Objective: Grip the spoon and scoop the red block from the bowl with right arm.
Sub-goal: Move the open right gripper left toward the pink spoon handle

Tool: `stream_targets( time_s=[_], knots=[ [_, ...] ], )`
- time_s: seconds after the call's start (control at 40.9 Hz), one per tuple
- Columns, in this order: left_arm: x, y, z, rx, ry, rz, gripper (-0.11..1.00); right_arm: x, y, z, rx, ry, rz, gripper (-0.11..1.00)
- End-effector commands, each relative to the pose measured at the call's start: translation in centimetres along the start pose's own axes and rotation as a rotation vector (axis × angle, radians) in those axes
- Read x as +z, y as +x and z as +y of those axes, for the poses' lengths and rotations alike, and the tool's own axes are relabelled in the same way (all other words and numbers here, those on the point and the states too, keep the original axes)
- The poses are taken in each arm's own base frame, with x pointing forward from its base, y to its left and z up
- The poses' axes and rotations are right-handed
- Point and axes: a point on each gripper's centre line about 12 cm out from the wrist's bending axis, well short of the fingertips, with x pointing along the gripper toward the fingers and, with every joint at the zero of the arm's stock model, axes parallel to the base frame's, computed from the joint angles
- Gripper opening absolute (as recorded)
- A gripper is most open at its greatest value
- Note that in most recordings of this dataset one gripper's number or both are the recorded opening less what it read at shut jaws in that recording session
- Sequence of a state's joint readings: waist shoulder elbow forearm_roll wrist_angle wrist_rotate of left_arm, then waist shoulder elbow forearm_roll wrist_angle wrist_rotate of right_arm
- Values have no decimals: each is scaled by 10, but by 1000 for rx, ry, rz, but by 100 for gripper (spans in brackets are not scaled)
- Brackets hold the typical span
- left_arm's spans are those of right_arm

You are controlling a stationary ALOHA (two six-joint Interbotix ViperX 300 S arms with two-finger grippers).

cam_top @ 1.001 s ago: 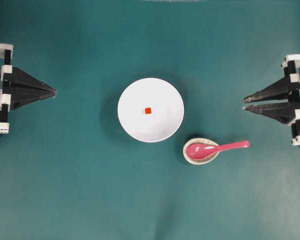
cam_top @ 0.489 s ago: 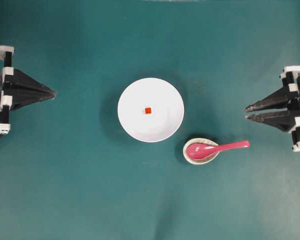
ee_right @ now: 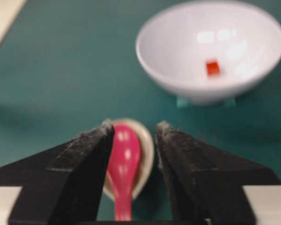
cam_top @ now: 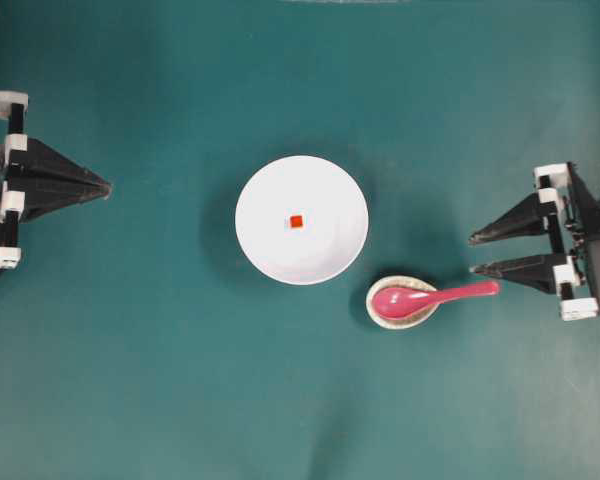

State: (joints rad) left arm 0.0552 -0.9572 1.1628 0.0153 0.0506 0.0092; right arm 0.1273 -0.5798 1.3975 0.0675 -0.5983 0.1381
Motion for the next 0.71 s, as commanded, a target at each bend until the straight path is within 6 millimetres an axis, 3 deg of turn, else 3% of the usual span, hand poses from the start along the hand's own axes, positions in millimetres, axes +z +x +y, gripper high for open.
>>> stream_targets(
  time_s=[0.0, 0.342, 0.684],
  knots=[
    [11, 1, 1, 4, 5, -23, 0, -1, 4, 1, 5, 1, -4, 53],
    [9, 1, 1, 4, 5, -8, 0, -28, -7, 0, 30, -6, -42, 54],
    [8, 1, 1, 4, 41, 0, 0, -48, 0, 4, 54, -24, 8, 54]
  ],
)
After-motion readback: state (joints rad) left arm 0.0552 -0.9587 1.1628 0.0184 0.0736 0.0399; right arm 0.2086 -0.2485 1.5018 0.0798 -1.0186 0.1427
